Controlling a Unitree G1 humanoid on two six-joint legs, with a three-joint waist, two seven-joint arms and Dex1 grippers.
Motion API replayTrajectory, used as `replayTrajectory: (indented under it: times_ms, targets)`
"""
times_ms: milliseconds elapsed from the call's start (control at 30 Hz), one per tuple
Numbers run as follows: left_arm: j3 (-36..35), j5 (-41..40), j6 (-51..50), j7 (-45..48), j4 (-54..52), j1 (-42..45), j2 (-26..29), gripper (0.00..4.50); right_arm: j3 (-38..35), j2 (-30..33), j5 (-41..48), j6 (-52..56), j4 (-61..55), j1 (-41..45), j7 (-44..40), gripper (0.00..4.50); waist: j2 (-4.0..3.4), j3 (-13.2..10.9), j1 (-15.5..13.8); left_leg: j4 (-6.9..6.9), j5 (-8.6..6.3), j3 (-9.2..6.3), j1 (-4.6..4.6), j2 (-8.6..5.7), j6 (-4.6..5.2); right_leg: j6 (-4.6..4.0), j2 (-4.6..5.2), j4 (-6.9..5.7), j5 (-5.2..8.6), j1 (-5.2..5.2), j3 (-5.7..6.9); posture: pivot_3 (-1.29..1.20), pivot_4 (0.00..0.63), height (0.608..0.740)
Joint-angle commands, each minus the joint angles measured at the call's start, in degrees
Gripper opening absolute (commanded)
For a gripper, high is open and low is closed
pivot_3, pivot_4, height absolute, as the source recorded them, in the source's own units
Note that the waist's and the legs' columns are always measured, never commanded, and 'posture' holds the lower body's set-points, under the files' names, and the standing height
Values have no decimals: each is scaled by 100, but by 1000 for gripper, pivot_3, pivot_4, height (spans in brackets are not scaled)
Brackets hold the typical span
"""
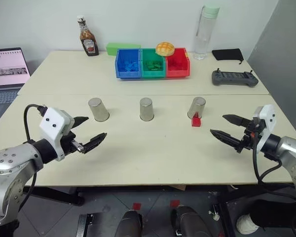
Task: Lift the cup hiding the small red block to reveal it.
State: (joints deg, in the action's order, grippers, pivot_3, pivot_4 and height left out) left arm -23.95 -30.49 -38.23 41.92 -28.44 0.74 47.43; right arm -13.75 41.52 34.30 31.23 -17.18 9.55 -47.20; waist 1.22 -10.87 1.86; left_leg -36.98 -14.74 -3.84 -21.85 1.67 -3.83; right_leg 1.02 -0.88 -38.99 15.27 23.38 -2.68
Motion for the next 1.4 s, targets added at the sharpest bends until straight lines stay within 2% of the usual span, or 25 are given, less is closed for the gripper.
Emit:
replayTrajectory:
  times_ms: [33, 300, 533, 1000, 1167, 1400]
  targets:
    - [49, -84, 124, 75, -12, 107, 5, 4500, 1, -7, 2, -67, -245, 21, 34, 4451, 0, 0, 0, 0, 0, 0, 0, 0, 0, 0, 0, 0, 0, 0, 0, 0, 150, 740]
    - [129, -36, 53, 110, -155, -75, 159, 4500, 9, 33, 65, -11, -317, -11, 46, 4451, 0, 0, 0, 0, 0, 0, 0, 0, 0, 0, 0, 0, 0, 0, 0, 0, 150, 740]
    - [-99, -434, -249, 300, -267, -250, 254, 4500, -54, 107, 74, 6, -309, -56, 1, 4451, 0, 0, 1, 0, 0, -1, 1, 0, 0, 0, 0, 0, 0, 0, 0, 0, 150, 740]
    - [-99, 96, 539, 716, -102, -541, 531, 4500, 24, 332, -78, 53, -506, -186, -39, 4451, -1, 0, 1, 1, 0, 0, 1, 1, 0, -2, 0, 1, 1, 1, 0, 0, 150, 740]
    - [-238, -16, 607, 794, 147, -392, 512, 4500, -87, 210, -46, 166, -672, -286, 287, 4451, 0, 0, 0, 0, 0, 0, 0, 1, 0, -2, 0, 0, 1, 2, 1, 0, 150, 740]
    - [-15, 150, 812, 879, 469, -119, 590, 4500, -200, 247, 103, 345, -1008, -478, 377, 4451, 0, 0, 0, 1, 0, 1, -1, 0, 0, -2, 0, 1, 1, 2, 0, 0, 150, 740]
